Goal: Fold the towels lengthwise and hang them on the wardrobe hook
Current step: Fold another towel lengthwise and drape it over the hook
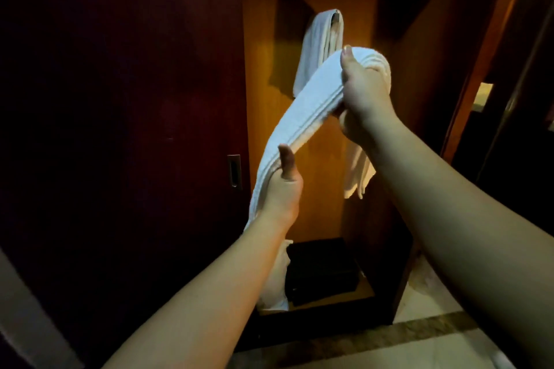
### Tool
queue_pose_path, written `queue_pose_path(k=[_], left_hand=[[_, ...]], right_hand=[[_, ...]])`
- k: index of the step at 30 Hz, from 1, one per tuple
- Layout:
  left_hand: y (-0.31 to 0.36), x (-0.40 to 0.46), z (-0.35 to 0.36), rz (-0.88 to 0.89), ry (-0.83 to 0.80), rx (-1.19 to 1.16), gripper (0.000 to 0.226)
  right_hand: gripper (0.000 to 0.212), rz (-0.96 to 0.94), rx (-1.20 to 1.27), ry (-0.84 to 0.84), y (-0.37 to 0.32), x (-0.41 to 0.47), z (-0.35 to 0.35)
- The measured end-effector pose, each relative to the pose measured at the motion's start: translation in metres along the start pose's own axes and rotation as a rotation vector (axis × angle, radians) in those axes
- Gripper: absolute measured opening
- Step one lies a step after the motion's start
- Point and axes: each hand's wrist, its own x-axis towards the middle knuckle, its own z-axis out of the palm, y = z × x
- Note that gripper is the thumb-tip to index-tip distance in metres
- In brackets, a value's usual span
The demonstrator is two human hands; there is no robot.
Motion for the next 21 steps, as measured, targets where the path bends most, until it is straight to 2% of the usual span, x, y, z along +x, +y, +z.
queue_pose_path(k=[3, 4, 6, 7, 8, 11, 14, 17, 21], left_hand=[[-0.007, 0.014, -0.003, -0.097, 0.025, -0.202, 0.102], [-0.004, 0.016, -0.002, -0.101, 0.063, -0.274, 0.087], [0.004, 0.020, 0.002, -0.053, 0.123, -0.391, 0.038], [0.005, 0.025, 0.003, -0.031, 0.115, -0.418, 0.024], [0.006, 0.028, 0.004, -0.010, 0.085, -0.411, 0.022], [0.012, 0.048, 0.004, 0.006, 0.027, -0.340, 0.034], [0.022, 0.067, 0.002, 0.030, 0.038, -0.376, 0.028], [0.034, 0.091, 0.001, 0.030, -0.002, -0.471, 0.028], [0.055, 0.129, -0.003, 0.037, -0.095, -0.373, 0.034]], right_hand=[[0.026, -0.024, -0.073, 0.056, 0.017, 0.008, -0.027], [0.027, -0.044, -0.148, 0.086, 0.023, 0.011, -0.036], [0.036, -0.090, -0.348, 0.155, 0.035, 0.016, -0.054], [0.042, -0.108, -0.440, 0.193, 0.038, 0.017, -0.063], [0.047, -0.117, -0.521, 0.233, 0.041, 0.016, -0.071], [0.048, -0.120, -0.638, 0.303, 0.045, 0.021, -0.088], [0.040, -0.104, -0.631, 0.316, 0.046, 0.032, -0.092], [0.042, -0.083, -0.604, 0.346, 0.047, 0.052, -0.090], [0.043, -0.089, -0.623, 0.331, 0.041, 0.085, -0.086]])
